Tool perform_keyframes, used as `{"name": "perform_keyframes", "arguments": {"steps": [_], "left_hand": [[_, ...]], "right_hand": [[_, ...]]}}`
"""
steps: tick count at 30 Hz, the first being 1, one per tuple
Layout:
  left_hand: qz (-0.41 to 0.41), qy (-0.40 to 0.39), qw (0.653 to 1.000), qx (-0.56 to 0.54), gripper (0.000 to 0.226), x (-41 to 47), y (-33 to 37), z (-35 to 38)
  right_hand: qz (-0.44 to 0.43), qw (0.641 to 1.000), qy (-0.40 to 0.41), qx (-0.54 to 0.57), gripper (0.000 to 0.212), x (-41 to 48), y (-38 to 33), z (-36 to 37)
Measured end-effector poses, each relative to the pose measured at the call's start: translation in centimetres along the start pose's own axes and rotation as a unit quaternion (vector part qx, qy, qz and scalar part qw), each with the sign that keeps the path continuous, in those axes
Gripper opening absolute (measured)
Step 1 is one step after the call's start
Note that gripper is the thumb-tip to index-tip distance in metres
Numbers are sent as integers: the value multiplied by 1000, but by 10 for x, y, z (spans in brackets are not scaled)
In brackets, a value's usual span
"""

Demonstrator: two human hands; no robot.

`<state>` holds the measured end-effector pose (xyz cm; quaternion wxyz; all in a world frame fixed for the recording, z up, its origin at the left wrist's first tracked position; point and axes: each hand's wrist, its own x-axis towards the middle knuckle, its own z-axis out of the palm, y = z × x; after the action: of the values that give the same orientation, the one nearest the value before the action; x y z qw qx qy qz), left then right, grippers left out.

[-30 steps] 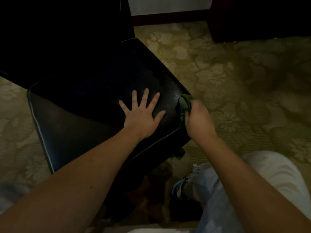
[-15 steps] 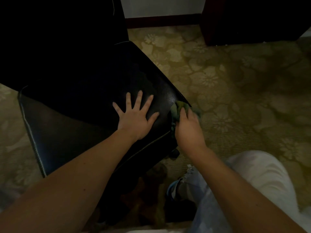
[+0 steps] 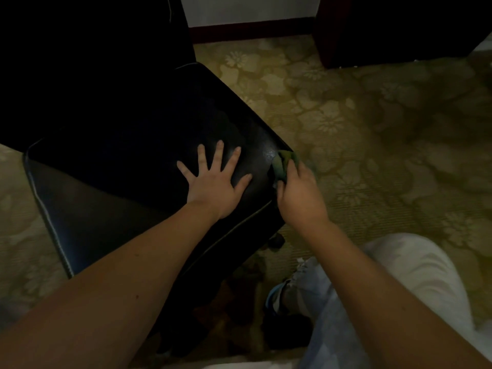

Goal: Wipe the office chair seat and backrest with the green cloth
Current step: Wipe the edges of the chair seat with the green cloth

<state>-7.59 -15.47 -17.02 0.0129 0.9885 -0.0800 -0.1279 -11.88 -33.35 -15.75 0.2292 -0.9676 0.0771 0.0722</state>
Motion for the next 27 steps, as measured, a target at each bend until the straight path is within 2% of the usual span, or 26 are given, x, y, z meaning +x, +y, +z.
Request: {"name": "perform_keyframes", "arguments": {"steps": [3, 8, 13, 27], "left_hand": [[-1, 5, 1000, 3, 72, 0, 0, 1], [4, 6, 1000, -1, 72, 0, -1, 0], [0, 7, 1000, -1, 72, 3, 0, 2], [-4, 15, 1000, 0, 71, 4, 2, 4]], "right_hand": [[-6, 1000, 13, -17, 60, -6, -1, 7], [-22, 997, 31, 69, 51, 6, 11, 2], [-12, 989, 31, 141, 51, 18, 16, -2], [-28, 997, 38, 65, 54, 0, 10, 13]]}}
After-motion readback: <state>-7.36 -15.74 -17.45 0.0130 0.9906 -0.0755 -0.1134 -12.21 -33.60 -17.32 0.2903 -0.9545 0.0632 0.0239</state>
